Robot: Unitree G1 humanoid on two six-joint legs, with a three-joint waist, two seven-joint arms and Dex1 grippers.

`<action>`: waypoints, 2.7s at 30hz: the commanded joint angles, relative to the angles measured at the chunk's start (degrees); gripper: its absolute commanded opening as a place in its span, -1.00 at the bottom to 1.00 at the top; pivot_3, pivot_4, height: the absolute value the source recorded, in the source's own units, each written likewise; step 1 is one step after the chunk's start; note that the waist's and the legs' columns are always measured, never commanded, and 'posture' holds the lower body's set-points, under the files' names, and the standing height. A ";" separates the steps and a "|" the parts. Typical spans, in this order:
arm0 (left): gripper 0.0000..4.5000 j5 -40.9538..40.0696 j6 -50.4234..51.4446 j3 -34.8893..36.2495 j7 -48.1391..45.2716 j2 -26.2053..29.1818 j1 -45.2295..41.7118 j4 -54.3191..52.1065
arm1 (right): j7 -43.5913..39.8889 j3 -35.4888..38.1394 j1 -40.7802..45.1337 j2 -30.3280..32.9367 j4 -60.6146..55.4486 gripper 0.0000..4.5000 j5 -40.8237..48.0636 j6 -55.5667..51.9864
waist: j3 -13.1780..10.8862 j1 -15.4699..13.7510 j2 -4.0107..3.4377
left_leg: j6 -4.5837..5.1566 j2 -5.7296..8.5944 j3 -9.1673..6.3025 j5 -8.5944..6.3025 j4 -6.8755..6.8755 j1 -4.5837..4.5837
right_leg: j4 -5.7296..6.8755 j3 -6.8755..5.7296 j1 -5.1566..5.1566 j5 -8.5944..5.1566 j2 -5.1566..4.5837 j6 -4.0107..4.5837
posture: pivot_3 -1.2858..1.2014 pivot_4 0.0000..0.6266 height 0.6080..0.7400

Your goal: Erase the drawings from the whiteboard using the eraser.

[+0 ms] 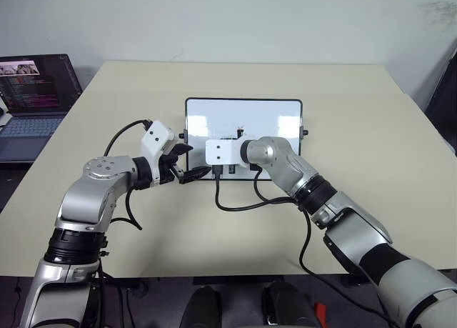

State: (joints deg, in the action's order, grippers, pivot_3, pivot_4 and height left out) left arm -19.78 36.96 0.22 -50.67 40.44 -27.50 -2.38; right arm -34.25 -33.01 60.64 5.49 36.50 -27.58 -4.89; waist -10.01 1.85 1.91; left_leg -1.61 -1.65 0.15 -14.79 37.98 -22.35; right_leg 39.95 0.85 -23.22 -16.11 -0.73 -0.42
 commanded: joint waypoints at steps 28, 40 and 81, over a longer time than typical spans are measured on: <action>1.00 0.58 -1.26 0.37 -0.30 -0.11 -1.39 0.37 | -0.33 -0.52 2.02 1.91 5.53 -0.39 -1.85 0.33 | -0.02 -0.12 0.00 | -0.03 0.02 -0.03 0.01 -0.03 -0.16 | -0.07 -0.04 -0.09 0.01 -0.04 0.02 | 0.03 -0.52 1.00; 1.00 0.09 -1.56 1.46 -0.08 -0.41 -1.10 0.99 | -1.94 7.04 -0.23 0.11 -3.66 -0.39 5.35 -5.16 | -0.03 -0.11 -0.01 | -0.03 0.00 -0.04 0.01 -0.03 -0.13 | -0.05 -0.04 -0.07 0.01 -0.02 0.02 | 0.03 -0.52 1.00; 1.00 -2.29 -3.69 0.94 -0.42 -6.22 -3.36 3.00 | 7.21 12.50 -13.12 9.69 -39.26 -0.40 18.58 -30.33 | -0.06 -0.04 -0.03 | -0.07 -0.05 -0.05 -0.10 -0.15 -0.62 | -0.89 -0.04 -0.22 0.01 0.20 -0.02 | 0.03 -0.52 1.00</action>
State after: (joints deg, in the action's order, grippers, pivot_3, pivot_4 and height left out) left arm -22.07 34.32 1.20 -50.79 33.99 -29.96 2.23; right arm -27.93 -20.03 44.99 15.59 -5.81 -7.56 -39.02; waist -10.07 1.81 1.88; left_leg -1.68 -1.71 0.11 -14.89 37.83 -22.97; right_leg 39.07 0.81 -23.44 -16.09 -0.55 -0.43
